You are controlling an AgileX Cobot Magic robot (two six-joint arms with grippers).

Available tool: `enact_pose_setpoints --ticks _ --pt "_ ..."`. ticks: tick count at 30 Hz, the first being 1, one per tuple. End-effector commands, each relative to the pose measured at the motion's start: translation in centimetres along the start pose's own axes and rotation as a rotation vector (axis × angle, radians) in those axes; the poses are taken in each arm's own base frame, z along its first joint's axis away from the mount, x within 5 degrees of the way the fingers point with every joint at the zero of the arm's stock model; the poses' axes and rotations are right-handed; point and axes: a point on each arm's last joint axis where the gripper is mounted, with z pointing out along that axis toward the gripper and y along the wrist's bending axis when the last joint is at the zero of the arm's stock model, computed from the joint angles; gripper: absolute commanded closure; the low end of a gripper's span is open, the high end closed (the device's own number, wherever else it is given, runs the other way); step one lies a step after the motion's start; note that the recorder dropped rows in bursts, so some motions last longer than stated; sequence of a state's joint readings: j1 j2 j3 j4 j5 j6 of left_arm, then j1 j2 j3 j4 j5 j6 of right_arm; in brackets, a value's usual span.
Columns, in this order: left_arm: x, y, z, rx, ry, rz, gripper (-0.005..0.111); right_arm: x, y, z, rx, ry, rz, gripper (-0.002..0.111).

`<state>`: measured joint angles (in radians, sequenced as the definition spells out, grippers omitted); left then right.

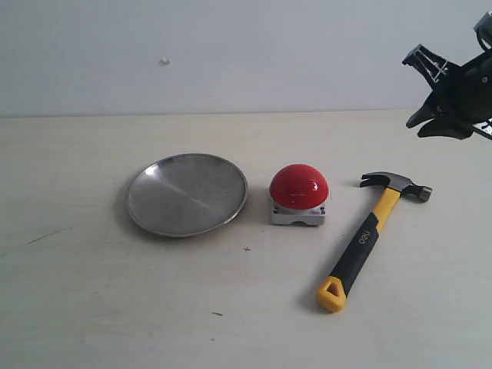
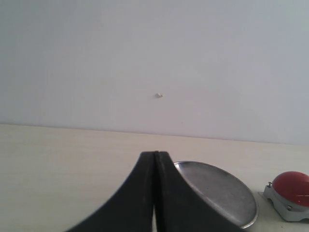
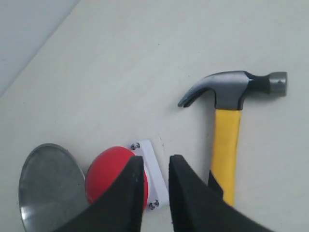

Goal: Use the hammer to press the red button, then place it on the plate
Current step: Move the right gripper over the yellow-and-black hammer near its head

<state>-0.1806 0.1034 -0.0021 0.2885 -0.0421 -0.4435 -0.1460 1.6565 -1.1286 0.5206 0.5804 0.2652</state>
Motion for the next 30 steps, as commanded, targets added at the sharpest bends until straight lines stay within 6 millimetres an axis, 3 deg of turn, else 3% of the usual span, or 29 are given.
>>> enact_pose_setpoints --ticks 1,5,11,18,25,30 --pt "0.0 -0.1 0.0 0.009 -0.004 -0.004 0.107 -0.4 0.1 -0.1 -0.006 -0.028 0.002 0.087" --pt "0.0 -0.1 0.0 0.009 -0.004 -0.004 0.107 0.2 0.2 -0.1 -0.018 0.044 0.201 0.087" --pt "0.0 -0.1 0.0 0.009 -0.004 -0.004 0.107 1.3 1.5 0.3 -0.045 0.074 0.177 0.089" --pt "0.0 0.0 0.0 0.008 -0.003 -0.004 0.107 3.4 2.9 0.9 -0.001 0.099 0.174 0.108" --pt "0.0 0.0 0.0 0.008 -0.003 -0.004 0.107 4.1 0.8 0.6 0.275 0.104 0.266 0.108" --pt "0.0 0.0 0.0 0.008 -0.003 -0.004 0.107 4.0 0.1 0.4 0.366 0.065 0.289 0.108"
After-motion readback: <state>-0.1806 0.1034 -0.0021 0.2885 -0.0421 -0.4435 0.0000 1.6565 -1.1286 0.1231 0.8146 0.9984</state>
